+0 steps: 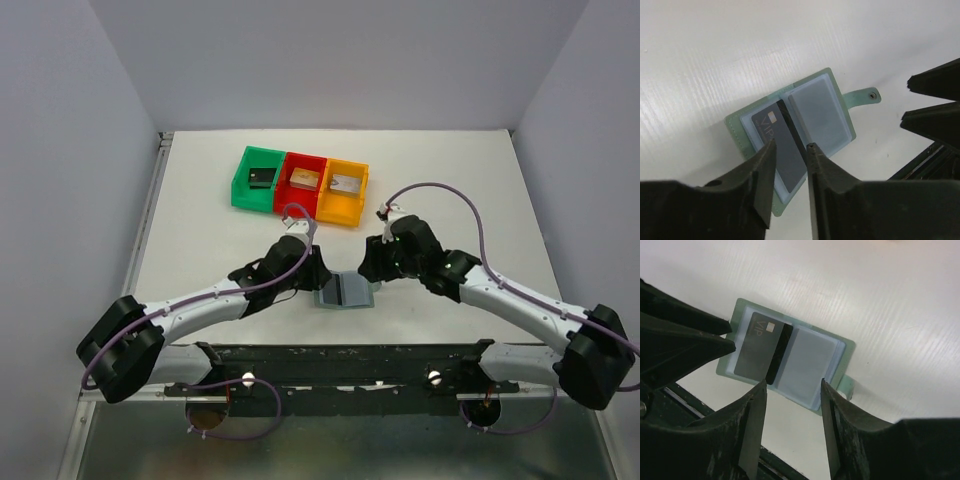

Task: Take the credit cards out of the card holder
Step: Remove the credit card from the card holder.

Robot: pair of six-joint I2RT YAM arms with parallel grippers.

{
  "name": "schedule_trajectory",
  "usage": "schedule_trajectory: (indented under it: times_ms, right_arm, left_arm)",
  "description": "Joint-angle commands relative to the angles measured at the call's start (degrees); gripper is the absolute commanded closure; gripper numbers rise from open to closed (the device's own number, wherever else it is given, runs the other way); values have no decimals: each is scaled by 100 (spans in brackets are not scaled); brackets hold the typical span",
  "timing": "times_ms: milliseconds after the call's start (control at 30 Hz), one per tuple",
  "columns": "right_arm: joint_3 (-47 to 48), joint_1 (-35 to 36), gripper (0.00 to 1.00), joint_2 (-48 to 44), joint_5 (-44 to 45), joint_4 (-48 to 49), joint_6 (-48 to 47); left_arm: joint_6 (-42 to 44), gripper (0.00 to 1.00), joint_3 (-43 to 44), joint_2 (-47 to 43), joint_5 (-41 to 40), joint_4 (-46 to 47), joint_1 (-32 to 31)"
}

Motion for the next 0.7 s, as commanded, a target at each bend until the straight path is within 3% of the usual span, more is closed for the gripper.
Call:
schedule_trajectory:
  times_ms: [0,133,267,667]
  right_arm:
    - [265,-5,48,785,-1169,397,555]
    - [-111,-5,53,1138,-1795,1487,950]
    - [-42,-5,59,1586,-1963,1559,1013]
    - [-85,-5,59,2290,-2033,1822,1109]
  left_arm:
    - [-193,66,-356,118,-347,136,16]
    - [-308,72,-567,214,-365,357,7]
    - [-334,75,-673,328,-373,515,16]
    - [-457,78,-884,557,-356,735,16]
